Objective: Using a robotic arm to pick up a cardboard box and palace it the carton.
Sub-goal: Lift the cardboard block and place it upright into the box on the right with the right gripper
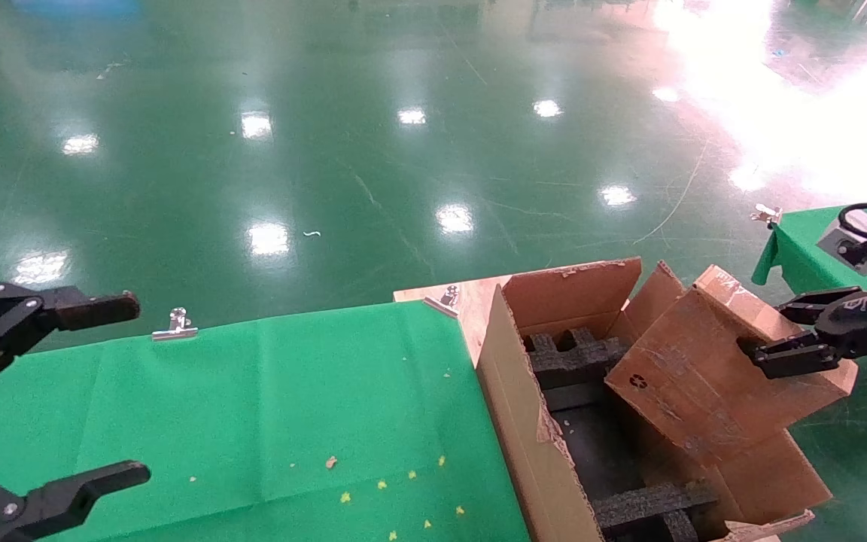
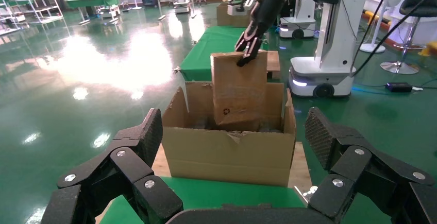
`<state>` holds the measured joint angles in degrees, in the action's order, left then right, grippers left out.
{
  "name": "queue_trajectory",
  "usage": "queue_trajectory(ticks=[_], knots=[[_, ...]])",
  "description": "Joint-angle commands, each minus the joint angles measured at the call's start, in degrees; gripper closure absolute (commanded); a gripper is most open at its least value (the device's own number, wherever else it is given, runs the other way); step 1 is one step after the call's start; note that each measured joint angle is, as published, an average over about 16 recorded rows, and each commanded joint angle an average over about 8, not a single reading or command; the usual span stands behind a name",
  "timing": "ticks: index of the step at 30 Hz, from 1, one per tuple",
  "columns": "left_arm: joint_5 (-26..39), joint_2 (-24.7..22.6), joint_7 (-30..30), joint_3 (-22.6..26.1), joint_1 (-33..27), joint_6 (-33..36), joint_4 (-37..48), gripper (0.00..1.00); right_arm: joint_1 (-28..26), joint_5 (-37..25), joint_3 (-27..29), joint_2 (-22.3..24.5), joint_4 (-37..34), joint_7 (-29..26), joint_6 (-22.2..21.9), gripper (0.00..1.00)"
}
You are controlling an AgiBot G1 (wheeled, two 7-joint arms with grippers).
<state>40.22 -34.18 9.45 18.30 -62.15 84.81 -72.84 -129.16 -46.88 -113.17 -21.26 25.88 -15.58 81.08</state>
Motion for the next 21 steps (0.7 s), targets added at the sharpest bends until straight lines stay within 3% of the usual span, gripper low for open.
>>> queue_trajectory(ticks=[1,11,21], knots=[[0.0,0.0,0.0,0.0,0.0,0.0,0.0,0.0,0.5,0.66,0.07,-0.07,-0.07,-0.98,-0.04,1.0],[-0.01,0.0,-0.01,0.02,-0.01,0.0,0.01,0.0,4.68,1.44,-1.46,-1.57,1.04,-14.99,-7.4,1.0],[-0.02,0.01,-0.02,0.04,-0.02,0.0,0.02,0.0,4.34,-5.31,-5.03,-2.68,9.37,-28.03,-17.02,1.0]])
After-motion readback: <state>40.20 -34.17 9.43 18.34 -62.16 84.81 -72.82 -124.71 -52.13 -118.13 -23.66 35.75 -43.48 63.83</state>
